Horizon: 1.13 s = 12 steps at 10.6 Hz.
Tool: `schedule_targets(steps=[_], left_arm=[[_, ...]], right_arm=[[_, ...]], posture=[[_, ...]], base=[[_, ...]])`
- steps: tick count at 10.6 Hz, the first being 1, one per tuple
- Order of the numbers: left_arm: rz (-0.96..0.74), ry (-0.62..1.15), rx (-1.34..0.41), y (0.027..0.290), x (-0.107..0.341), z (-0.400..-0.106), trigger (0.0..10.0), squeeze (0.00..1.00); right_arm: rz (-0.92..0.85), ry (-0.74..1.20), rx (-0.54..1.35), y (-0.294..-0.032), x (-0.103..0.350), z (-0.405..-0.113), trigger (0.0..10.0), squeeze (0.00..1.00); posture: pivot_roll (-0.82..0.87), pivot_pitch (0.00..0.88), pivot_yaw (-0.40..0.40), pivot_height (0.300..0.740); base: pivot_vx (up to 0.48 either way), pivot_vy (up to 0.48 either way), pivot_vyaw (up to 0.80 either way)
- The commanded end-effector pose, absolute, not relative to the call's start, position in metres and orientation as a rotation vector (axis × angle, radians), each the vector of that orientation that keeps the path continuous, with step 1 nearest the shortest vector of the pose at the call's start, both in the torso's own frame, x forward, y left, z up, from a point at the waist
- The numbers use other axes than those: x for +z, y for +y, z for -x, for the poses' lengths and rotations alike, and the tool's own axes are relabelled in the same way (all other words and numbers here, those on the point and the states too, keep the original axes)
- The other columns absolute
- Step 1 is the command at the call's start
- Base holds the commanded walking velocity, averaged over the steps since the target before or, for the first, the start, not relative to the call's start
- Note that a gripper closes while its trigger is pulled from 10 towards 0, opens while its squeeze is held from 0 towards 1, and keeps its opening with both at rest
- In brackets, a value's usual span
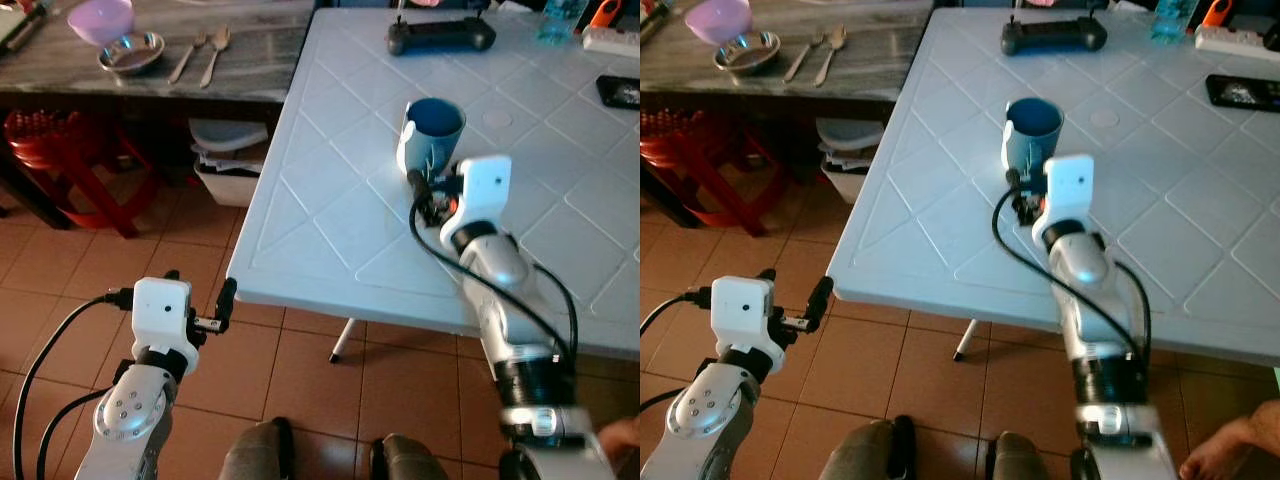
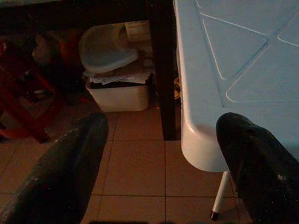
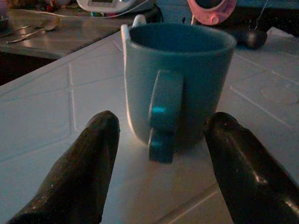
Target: Setting the table
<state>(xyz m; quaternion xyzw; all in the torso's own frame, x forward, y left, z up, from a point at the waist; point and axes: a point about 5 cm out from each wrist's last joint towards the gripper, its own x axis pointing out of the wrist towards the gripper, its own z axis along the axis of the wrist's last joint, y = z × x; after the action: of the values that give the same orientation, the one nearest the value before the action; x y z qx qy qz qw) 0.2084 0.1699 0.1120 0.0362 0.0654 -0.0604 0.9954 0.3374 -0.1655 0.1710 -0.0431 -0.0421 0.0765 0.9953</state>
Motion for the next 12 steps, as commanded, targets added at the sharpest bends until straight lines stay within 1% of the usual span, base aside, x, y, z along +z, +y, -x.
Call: schedule_targets(steps=[1, 2, 5, 10, 12], left_arm=[[-0.075, 0.137, -0.120, 0.172, 0.113, -0.206, 10.0, 0.00], [-0.074, 0.136, -0.121, 0.172, 0.113, -0.206, 10.0, 0.00], [-0.073, 0.134, -0.121, 0.171, 0.113, -0.208, 10.0, 0.00], [-0.077, 0.129, -0.120, 0.171, 0.113, -0.209, 10.0, 0.00], [-0.079, 0.127, -0.117, 0.170, 0.112, -0.213, 10.0, 0.00]], right_arm=[[0.094, -0.096, 0.159, -0.165, 0.173, -0.340, 9.8, 0.00], [0.100, -0.104, 0.162, -0.166, 0.176, -0.343, 0.0, 0.00], [0.110, -0.123, 0.173, -0.168, 0.182, -0.351, 0.0, 0.00], [0.087, -0.110, 0.190, -0.166, 0.179, -0.355, 0.0, 0.00], [0.085, -0.114, 0.185, -0.169, 0.180, -0.356, 0.0, 0.00]], posture=[[0.04, 0.194, 0.093, 0.740], [0.04, 0.196, 0.093, 0.740], [0.04, 0.196, 0.092, 0.740], [0.04, 0.194, 0.091, 0.740], [0.04, 0.178, 0.088, 0.740]], base=[[0.000, 0.000, 0.00], [0.000, 0.000, 0.00], [0.000, 0.000, 0.00], [0.000, 0.000, 0.00], [0.000, 0.000, 0.00]])
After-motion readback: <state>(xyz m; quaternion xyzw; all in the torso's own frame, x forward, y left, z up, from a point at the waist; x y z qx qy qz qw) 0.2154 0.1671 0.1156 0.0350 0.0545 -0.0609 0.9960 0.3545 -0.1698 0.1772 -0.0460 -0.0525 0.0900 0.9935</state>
